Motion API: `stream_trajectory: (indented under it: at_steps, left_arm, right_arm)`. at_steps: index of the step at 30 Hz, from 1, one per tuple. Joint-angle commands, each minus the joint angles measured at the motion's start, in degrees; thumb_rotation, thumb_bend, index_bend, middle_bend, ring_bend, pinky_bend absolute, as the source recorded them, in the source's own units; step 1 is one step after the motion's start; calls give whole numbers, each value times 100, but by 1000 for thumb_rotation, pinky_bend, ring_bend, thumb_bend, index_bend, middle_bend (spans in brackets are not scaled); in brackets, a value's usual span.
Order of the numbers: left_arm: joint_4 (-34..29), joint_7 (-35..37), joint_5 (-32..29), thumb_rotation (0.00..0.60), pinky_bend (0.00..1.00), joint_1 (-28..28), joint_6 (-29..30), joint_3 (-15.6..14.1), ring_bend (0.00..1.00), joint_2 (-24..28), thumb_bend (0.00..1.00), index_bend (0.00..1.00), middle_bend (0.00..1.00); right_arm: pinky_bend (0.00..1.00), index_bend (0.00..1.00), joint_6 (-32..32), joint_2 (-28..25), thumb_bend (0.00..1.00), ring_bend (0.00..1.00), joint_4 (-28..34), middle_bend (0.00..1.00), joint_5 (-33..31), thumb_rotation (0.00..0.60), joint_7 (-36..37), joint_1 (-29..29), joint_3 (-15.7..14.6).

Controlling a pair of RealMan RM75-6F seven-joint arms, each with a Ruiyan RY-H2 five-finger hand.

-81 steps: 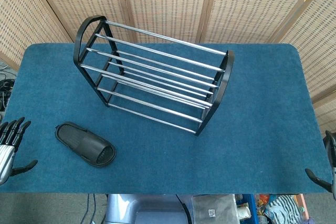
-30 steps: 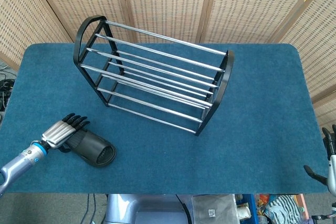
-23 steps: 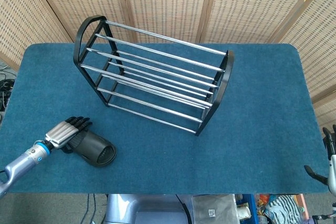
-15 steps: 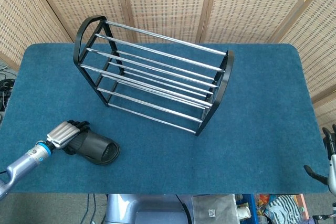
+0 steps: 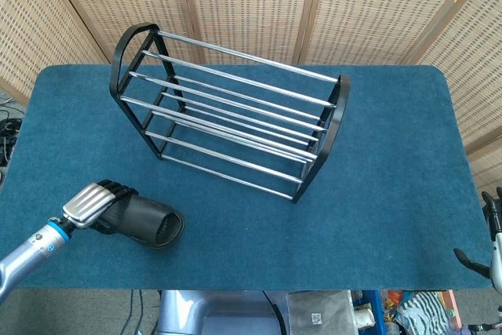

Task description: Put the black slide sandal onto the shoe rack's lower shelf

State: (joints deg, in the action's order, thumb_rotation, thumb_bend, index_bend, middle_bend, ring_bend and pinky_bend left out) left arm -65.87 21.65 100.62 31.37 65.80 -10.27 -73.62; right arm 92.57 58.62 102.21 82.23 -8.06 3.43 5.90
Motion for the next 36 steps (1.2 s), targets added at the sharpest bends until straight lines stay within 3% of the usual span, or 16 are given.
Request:
stream_trajectory:
  at_steps: [1,9,17,22,26,36]
  left_arm:
    - [-887,-542,-217,600,439,-279,451,220,368,360,161,483,453]
    - [-2277,-2140,-1430,600,454,-276,-110,752,379,391,161,485,456]
    - [-3191,-3862,-3820,600,474,-28,-685,1479,394,-148,162,492,467]
    - [-3386,-4789,-5211,600,486,171,-282,1851,404,-742,188,508,480]
    - [-3463,-5017,-5806,600,489,220,182,2095,405,-1285,211,509,480]
    - [-3289,-4954,-6338,600,500,350,442,2451,405,-2031,239,509,480]
  right_arm:
    - [0,0,20,-43,0,0,23,0,46,600,74,19,-19]
    - [0,0,66,-150,0,0,52,0,190,600,281,64,-80]
    - [0,0,45,-247,0,0,44,0,186,600,478,72,-81]
    - [0,0,11,-271,0,0,39,0,183,600,508,61,-88]
    - [0,0,-4,-275,0,0,48,0,176,600,501,56,-92]
    - [0,0,-44,-282,0,0,61,0,150,600,490,39,-94]
